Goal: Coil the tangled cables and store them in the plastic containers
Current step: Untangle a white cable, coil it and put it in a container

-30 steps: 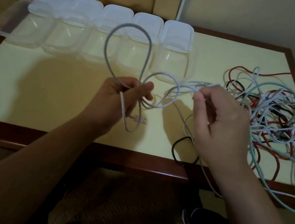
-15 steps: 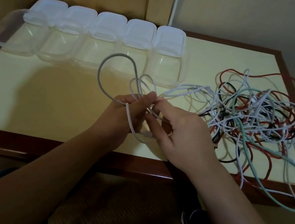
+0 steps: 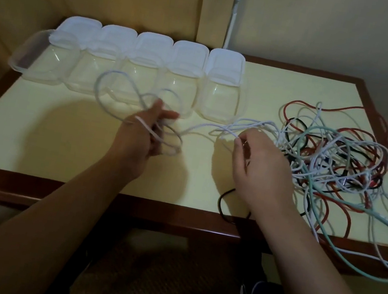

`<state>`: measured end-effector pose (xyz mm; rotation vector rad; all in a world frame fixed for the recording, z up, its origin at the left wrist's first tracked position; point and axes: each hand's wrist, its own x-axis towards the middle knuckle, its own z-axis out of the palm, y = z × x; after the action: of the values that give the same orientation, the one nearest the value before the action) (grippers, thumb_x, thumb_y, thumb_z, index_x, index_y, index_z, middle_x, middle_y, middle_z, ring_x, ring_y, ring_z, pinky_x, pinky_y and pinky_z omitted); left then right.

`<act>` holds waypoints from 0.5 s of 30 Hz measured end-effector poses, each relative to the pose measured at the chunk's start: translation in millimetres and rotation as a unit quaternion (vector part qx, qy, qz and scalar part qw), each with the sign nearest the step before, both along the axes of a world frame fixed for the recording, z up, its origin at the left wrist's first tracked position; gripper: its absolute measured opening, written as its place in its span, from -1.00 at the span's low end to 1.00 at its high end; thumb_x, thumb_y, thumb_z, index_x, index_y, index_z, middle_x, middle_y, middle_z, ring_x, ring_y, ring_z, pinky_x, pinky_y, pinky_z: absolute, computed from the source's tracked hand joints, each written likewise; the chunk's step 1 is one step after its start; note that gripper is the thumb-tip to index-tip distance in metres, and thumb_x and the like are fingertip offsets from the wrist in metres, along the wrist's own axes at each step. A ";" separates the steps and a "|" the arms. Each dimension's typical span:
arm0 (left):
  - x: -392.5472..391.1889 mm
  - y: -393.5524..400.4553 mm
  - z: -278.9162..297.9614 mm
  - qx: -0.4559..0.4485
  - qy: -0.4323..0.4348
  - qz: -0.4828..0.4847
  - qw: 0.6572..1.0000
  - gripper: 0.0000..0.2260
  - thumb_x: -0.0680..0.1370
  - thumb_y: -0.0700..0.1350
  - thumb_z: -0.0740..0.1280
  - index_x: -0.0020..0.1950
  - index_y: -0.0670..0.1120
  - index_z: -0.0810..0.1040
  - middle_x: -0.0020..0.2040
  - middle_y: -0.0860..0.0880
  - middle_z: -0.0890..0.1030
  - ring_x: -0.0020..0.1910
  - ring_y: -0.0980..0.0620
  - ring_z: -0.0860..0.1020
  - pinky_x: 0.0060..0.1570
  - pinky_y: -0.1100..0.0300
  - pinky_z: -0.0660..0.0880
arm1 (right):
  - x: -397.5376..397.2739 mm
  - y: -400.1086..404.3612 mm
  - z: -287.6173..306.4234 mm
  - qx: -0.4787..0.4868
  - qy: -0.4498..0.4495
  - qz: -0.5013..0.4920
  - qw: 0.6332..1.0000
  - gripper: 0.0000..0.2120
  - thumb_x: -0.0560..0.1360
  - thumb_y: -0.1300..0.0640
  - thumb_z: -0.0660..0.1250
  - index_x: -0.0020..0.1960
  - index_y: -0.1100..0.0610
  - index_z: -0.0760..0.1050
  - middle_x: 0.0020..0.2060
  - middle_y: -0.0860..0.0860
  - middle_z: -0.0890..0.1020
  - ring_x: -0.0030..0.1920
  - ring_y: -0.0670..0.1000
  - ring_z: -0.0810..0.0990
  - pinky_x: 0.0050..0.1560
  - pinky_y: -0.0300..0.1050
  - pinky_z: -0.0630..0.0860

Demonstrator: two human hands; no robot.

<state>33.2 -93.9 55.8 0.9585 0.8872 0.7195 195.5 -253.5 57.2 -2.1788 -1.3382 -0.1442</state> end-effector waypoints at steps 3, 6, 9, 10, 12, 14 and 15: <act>4.8 -23.9 -1.0 0.063 0.043 -0.098 0.992 -0.74 0.61 0.10 0.37 -0.11 0.00 0.76 -0.41 -0.04 0.19 -0.46 0.01 0.15 -0.36 0.19 0.31 | 3.0 -3.0 0.1 0.064 -0.002 0.003 0.998 -0.79 0.70 0.02 0.23 0.07 0.08 0.59 -0.11 -0.03 0.62 -0.18 0.02 0.58 -0.23 -0.02 0.51; 8.4 -42.4 -3.1 0.101 0.042 -0.153 0.982 -0.65 0.46 0.14 0.46 0.05 -0.10 0.74 -0.39 -0.05 0.26 -0.45 0.01 0.21 -0.38 0.23 0.37 | 0.7 -6.0 0.0 0.130 -0.013 0.039 0.991 -0.83 0.69 0.08 0.32 0.09 0.11 0.66 -0.08 -0.03 0.67 -0.16 -0.03 0.62 -0.15 -0.12 0.54; 15.6 -51.9 -4.1 0.086 0.035 -0.159 0.983 -0.56 0.46 0.20 0.42 -0.01 -0.19 0.70 -0.46 -0.03 0.14 -0.51 0.03 0.10 -0.47 0.29 0.15 | -3.9 -5.4 -0.2 0.168 -0.015 0.067 0.983 -0.87 0.66 0.12 0.39 0.09 0.14 0.69 -0.07 -0.01 0.70 -0.22 -0.08 0.60 -0.20 -0.12 0.56; 17.4 -53.6 -4.3 0.062 0.018 -0.162 0.985 -0.58 0.48 0.21 0.41 -0.13 -0.17 0.66 -0.45 -0.05 0.12 -0.50 0.02 0.07 -0.48 0.29 0.12 | -6.4 -4.8 0.0 0.173 -0.018 0.082 0.981 -0.88 0.65 0.13 0.40 0.08 0.14 0.69 -0.07 -0.01 0.70 -0.22 -0.11 0.58 -0.22 -0.12 0.56; 20.2 -54.8 -4.8 0.025 -0.023 -0.172 0.984 -0.63 0.49 0.21 0.42 -0.26 -0.07 0.50 -0.47 -0.01 0.14 -0.52 0.05 0.07 -0.51 0.31 0.10 | -13.0 -4.0 0.0 0.169 -0.029 0.122 0.978 -0.90 0.64 0.13 0.43 0.07 0.14 0.69 -0.09 0.00 0.70 -0.19 -0.08 0.61 -0.23 -0.09 0.57; 22.0 -55.6 -2.9 0.012 -0.047 -0.185 0.982 -0.71 0.52 0.15 0.43 -0.28 0.00 0.54 -0.50 0.06 0.22 -0.56 0.11 0.14 -0.54 0.32 0.14 | -19.5 -2.8 -0.1 0.148 -0.029 0.163 0.975 -0.91 0.64 0.14 0.43 0.09 0.15 0.67 -0.09 0.01 0.67 -0.18 -0.03 0.62 -0.23 -0.07 0.57; 21.9 -55.3 0.2 -0.004 -0.061 -0.184 0.981 -0.77 0.54 0.10 0.44 -0.24 0.01 0.59 -0.51 0.07 0.27 -0.57 0.15 0.20 -0.55 0.32 0.18 | -20.8 -1.9 0.4 0.137 -0.019 0.174 0.975 -0.92 0.63 0.14 0.43 0.07 0.15 0.65 -0.10 0.01 0.64 -0.21 -0.06 0.57 -0.24 -0.09 0.54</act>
<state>55.0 -149.2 56.0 1.0249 0.5835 0.4507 174.7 -255.4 57.5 -1.6958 -1.5948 -0.2200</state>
